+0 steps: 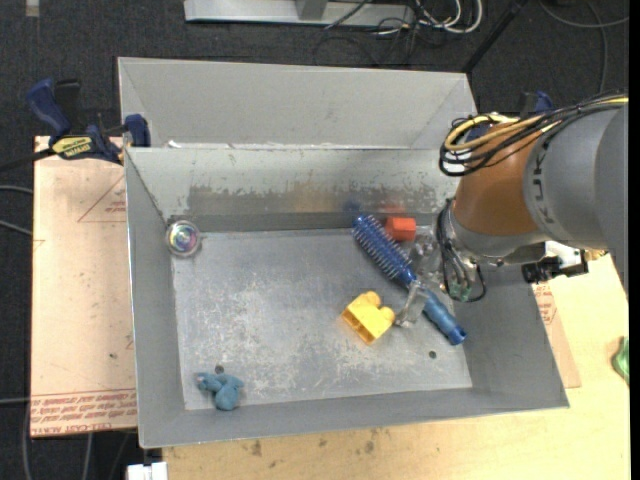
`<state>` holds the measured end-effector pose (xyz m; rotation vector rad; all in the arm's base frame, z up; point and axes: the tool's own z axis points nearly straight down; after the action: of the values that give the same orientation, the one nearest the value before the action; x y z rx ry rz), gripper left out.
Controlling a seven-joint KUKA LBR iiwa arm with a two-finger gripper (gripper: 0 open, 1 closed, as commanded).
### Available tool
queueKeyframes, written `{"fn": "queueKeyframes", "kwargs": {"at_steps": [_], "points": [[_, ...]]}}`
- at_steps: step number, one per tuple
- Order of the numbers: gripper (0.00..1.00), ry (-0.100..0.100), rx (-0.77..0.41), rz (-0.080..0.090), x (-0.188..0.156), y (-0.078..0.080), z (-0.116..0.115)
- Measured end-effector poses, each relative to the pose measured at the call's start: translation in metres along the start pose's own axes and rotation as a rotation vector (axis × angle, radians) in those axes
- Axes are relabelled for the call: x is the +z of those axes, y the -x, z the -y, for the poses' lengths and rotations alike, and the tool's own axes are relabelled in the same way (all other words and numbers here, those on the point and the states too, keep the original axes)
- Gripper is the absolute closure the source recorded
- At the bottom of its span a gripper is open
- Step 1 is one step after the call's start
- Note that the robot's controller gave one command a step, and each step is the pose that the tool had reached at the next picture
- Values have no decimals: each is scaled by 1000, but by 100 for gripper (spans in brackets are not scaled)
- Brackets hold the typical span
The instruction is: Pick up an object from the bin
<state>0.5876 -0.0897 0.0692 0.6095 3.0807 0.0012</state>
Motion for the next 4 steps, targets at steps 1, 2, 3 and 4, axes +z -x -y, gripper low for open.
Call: {"fn": "queueKeyframes", "kwargs": {"at_steps": [1, 2, 3, 4], "points": [[0, 0, -2, 1, 0, 0, -1], [100, 0, -2, 1, 0, 0, -1], [100, -1, -4, 1, -7, 1, -1], [100, 1, -6, 4, -47, 2, -2]]}}
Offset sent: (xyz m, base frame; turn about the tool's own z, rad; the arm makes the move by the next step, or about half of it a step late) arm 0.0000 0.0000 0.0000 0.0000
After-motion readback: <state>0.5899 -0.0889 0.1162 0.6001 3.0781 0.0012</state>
